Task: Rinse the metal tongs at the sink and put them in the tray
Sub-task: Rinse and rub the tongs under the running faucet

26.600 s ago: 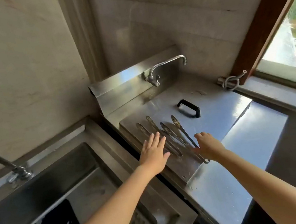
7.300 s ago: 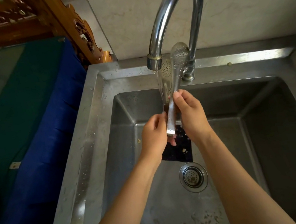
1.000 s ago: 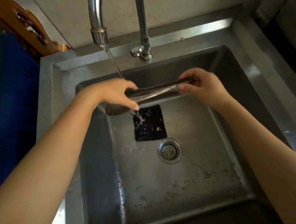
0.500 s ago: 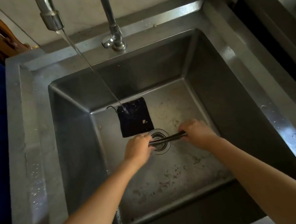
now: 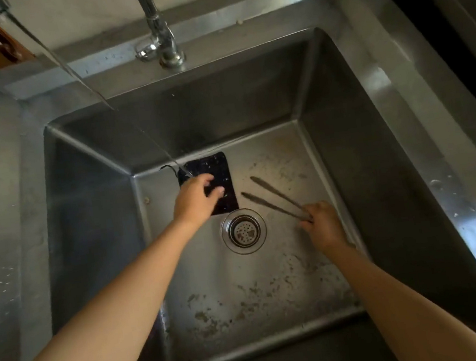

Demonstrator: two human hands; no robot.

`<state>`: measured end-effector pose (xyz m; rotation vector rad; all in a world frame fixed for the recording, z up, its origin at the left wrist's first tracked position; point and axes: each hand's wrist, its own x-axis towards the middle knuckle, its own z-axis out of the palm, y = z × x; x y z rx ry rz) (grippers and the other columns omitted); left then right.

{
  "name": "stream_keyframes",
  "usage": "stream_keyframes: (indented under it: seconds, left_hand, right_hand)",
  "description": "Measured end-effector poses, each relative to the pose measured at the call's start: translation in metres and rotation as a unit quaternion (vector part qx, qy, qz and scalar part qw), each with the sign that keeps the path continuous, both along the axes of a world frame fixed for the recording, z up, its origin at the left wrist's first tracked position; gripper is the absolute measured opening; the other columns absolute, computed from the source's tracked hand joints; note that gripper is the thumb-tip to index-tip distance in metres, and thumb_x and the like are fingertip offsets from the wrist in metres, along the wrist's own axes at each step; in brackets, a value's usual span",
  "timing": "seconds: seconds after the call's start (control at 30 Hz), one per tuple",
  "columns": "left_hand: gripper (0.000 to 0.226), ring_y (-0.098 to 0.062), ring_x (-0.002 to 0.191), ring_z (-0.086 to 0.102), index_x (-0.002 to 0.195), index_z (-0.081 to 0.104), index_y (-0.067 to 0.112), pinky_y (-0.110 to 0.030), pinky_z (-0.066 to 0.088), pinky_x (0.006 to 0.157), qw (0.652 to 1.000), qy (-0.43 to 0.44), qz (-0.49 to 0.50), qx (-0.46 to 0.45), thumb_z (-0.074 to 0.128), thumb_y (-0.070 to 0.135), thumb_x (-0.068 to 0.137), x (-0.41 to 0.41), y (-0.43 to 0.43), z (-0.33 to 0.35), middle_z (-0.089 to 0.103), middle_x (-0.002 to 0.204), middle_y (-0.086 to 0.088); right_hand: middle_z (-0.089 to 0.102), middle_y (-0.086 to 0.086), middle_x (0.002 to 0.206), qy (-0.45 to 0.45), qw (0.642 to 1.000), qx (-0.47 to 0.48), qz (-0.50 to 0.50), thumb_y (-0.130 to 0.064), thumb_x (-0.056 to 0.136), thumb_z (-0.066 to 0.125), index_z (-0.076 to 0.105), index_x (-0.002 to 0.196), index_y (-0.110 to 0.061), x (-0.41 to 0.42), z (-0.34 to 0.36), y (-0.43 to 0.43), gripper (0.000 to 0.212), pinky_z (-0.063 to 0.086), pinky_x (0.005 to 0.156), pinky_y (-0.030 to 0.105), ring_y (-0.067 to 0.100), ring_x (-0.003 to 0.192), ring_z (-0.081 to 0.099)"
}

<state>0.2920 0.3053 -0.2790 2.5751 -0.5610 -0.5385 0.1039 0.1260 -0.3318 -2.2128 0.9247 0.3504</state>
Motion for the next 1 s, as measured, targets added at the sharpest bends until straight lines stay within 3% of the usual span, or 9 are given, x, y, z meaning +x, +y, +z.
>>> stream_keyframes:
  seconds: [0.13, 0.3, 0.43, 0.57, 0.8, 1.0]
  left_hand:
    - [0.038, -0.030, 0.113, 0.056, 0.126, 0.054, 0.007, -0.036, 0.043, 0.094, 0.996, -0.018, 0.076, 0.046, 0.054, 0.023, 0.091, 0.022, 0.007, -0.019, 0.061, 0.125, -0.014]
    - [0.055, -0.028, 0.141, 0.022, 0.146, 0.026, 0.010, -0.038, 0.021, 0.115, 0.993, 0.021, 0.015, 0.117, 0.045, 0.022, 0.096, 0.013, 0.009, -0.066, 0.023, 0.154, -0.013]
    - [0.061, -0.026, 0.145, 0.001, 0.149, 0.010, 0.013, -0.038, 0.010, 0.117, 0.979, 0.039, -0.025, 0.201, 0.040, 0.029, 0.098, 0.001, 0.016, -0.101, 0.002, 0.158, -0.010]
    - [0.068, -0.026, 0.144, -0.010, 0.148, 0.000, 0.012, -0.040, 0.003, 0.117, 0.975, 0.043, -0.043, 0.212, 0.038, 0.036, 0.097, -0.008, 0.022, -0.120, -0.008, 0.158, -0.010]
    - [0.074, -0.028, 0.143, -0.016, 0.148, -0.007, 0.012, -0.042, -0.002, 0.116, 0.968, 0.042, -0.062, 0.241, 0.034, 0.046, 0.096, -0.011, 0.026, -0.126, -0.015, 0.156, -0.011]
    - [0.071, -0.032, 0.144, -0.003, 0.149, 0.003, 0.013, -0.040, 0.007, 0.116, 0.950, 0.145, -0.079, 0.264, 0.037, 0.045, 0.096, -0.005, 0.007, -0.088, -0.004, 0.158, -0.014]
  right_hand:
    - [0.044, 0.020, 0.122, 0.029, 0.996, -0.038, -0.077, -0.012, 0.088, 0.056, 0.054, 0.117, -0.001, 0.006, -0.019, -0.006, 0.031, 0.042, 0.096, 0.043, 0.037, 0.111, 0.047]
    - [0.046, 0.018, 0.121, 0.024, 0.990, -0.092, -0.106, -0.015, 0.088, 0.058, 0.053, 0.118, -0.003, 0.014, -0.042, -0.002, 0.032, 0.044, 0.095, 0.043, 0.034, 0.110, 0.047]
    - [0.049, 0.019, 0.118, 0.002, 0.987, -0.112, -0.119, -0.014, 0.087, 0.061, 0.054, 0.115, 0.000, 0.017, -0.055, 0.000, 0.032, 0.042, 0.096, 0.042, 0.034, 0.110, 0.046]
    - [0.051, 0.019, 0.118, -0.001, 0.983, -0.138, -0.118, -0.018, 0.084, 0.064, 0.052, 0.113, 0.000, 0.020, -0.060, 0.001, 0.036, 0.039, 0.094, 0.040, 0.033, 0.111, 0.045]
    - [0.052, 0.017, 0.117, 0.020, 0.981, -0.179, -0.071, -0.029, 0.086, 0.060, 0.048, 0.113, -0.002, 0.021, -0.062, 0.001, 0.040, 0.040, 0.092, 0.036, 0.029, 0.110, 0.045]
    - [0.048, 0.017, 0.126, 0.081, 0.987, -0.139, -0.017, -0.029, 0.088, 0.056, 0.045, 0.119, -0.003, 0.021, -0.033, -0.009, 0.042, 0.038, 0.096, 0.037, 0.030, 0.117, 0.043]
